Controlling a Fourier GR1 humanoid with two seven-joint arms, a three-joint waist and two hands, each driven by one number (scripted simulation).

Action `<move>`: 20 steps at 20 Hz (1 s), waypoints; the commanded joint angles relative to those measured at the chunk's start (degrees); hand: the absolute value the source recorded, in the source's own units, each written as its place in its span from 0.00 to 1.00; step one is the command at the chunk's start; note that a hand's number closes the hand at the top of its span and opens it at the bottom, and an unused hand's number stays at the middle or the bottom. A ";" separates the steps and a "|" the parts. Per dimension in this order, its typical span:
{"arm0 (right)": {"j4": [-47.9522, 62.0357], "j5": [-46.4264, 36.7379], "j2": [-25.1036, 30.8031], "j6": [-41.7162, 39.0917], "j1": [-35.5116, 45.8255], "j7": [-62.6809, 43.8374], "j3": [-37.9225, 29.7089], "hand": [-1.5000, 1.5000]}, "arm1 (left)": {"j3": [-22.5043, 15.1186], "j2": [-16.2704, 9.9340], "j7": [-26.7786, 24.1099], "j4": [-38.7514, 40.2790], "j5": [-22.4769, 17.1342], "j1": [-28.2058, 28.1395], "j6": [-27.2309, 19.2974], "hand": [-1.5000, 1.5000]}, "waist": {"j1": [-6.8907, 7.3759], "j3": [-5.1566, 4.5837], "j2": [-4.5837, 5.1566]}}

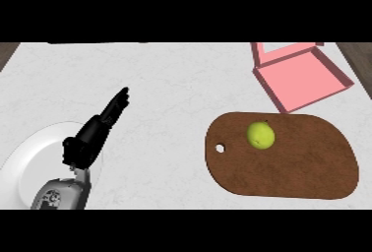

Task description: Pick the squash from the cutting board and place it in the cardboard box

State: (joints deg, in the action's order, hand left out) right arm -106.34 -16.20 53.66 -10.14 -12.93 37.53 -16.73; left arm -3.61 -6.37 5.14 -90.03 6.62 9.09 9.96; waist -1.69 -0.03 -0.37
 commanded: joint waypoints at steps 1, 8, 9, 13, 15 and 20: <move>-5.12 9.96 -0.76 -5.46 -4.87 0.60 -10.70 1.00 | -0.46 1.22 3.00 -0.56 1.06 1.91 -1.59 0.50 | -0.76 -0.01 -0.16; -3.85 20.62 1.82 -15.15 2.51 -15.32 -20.24 1.00 | 0.00 0.73 0.69 2.17 0.84 3.64 0.22 0.50 | 1.03 -0.04 0.29; -1.61 15.86 -0.96 -12.29 4.34 -15.07 -16.37 1.00 | -0.31 -0.05 -0.38 0.27 0.57 1.06 1.49 0.50 | 1.67 0.00 0.36; 1.57 21.53 4.47 -15.57 11.93 -22.72 -19.04 1.00 | -2.98 2.69 -3.19 2.12 3.89 0.14 -1.28 0.50 | 1.86 -0.02 0.37; 3.56 15.76 2.45 -12.51 15.93 -22.54 -13.05 1.00 | -1.68 2.25 -1.95 3.15 2.64 1.99 -0.12 0.50 | 2.14 0.01 0.47; 7.55 17.09 3.52 -14.85 24.79 -27.49 -7.65 1.00 | -1.46 2.48 -4.51 5.65 3.62 2.21 -0.37 0.50 | 2.15 0.00 0.48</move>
State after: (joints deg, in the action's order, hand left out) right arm -101.21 0.89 57.08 -23.73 6.21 12.80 -27.67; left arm -4.26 -4.84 3.41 -86.69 8.49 11.64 10.55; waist 0.49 -0.03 0.09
